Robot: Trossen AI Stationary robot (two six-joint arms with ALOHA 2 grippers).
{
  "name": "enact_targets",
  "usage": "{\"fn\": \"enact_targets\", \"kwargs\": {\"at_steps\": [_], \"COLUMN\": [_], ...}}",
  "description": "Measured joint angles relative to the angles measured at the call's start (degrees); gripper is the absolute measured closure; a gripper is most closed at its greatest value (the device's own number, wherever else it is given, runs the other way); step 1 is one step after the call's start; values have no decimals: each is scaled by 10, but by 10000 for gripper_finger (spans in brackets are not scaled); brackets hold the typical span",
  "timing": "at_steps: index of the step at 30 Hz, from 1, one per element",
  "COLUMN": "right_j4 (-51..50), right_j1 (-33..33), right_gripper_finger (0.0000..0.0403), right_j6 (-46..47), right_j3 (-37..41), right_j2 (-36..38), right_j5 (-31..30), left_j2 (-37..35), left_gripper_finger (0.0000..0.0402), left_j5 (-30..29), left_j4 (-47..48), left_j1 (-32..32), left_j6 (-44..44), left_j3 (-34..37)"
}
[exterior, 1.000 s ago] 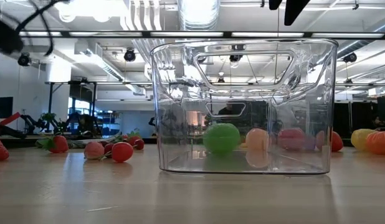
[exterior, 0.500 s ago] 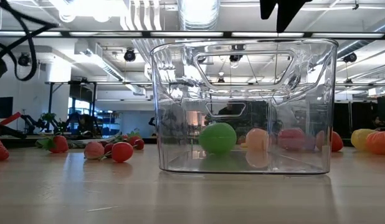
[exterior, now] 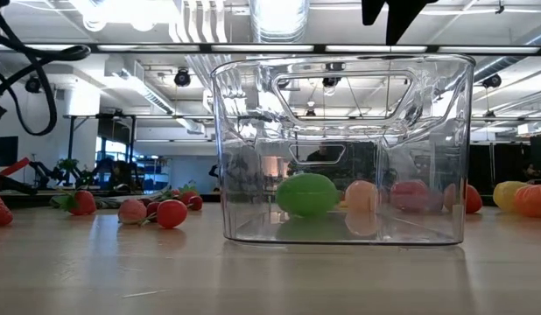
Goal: Pick and placing Produce into tupperware
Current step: Put the watermelon into the transparent bin
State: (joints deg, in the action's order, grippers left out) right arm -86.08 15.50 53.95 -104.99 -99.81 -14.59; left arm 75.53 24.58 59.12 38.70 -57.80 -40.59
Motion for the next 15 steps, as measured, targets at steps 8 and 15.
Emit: {"fn": "enact_targets", "kwargs": {"at_steps": [8,15], "right_j4": [1,1], "right_j1": [4,5], "right_gripper_finger": [73,74], "right_j6": [0,-4], "right_j3": [0,0], "right_j2": [0,0], "right_j5": [-6,-20], "left_j2": [5,18], "left_gripper_finger": [134,133], "left_j5": [1,-1], "left_j4": [3,-2], "left_j1": [5,6], "left_j6": [32,45], "left_j3": [1,14]}}
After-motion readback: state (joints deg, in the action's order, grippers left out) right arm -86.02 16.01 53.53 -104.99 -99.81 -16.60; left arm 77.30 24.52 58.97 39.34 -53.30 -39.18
